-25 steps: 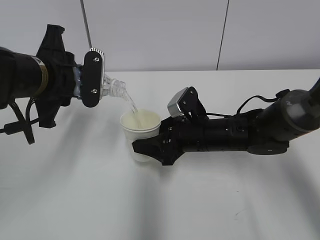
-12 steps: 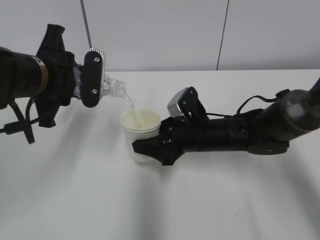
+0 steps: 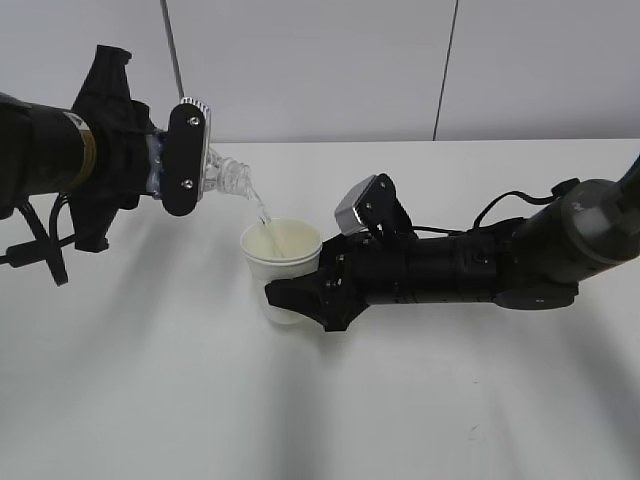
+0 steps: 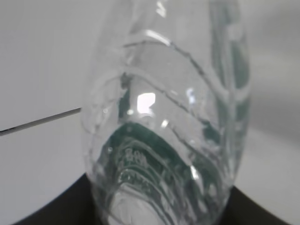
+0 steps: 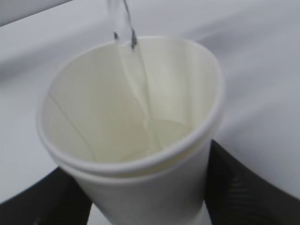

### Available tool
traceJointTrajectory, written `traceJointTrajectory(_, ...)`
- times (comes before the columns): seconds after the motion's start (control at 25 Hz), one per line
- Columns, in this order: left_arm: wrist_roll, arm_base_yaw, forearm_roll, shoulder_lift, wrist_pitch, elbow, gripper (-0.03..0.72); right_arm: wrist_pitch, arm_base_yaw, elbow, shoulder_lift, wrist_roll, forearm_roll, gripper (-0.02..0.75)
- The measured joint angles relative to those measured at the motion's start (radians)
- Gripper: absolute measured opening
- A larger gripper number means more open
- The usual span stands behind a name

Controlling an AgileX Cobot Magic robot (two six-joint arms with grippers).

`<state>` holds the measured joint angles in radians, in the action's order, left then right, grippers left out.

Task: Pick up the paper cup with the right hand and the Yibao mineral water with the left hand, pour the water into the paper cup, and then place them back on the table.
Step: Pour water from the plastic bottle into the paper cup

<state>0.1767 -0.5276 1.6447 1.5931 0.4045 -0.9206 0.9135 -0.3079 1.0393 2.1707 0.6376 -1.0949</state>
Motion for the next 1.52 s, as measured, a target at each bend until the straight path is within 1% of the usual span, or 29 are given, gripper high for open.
traceJointTrajectory(1.52, 0.000, 0.000, 0.027, 0.000, 0.011, -0.001, 0.328, -0.014, 0.000, 0.000, 0.000, 0.000, 0.000, 0.510)
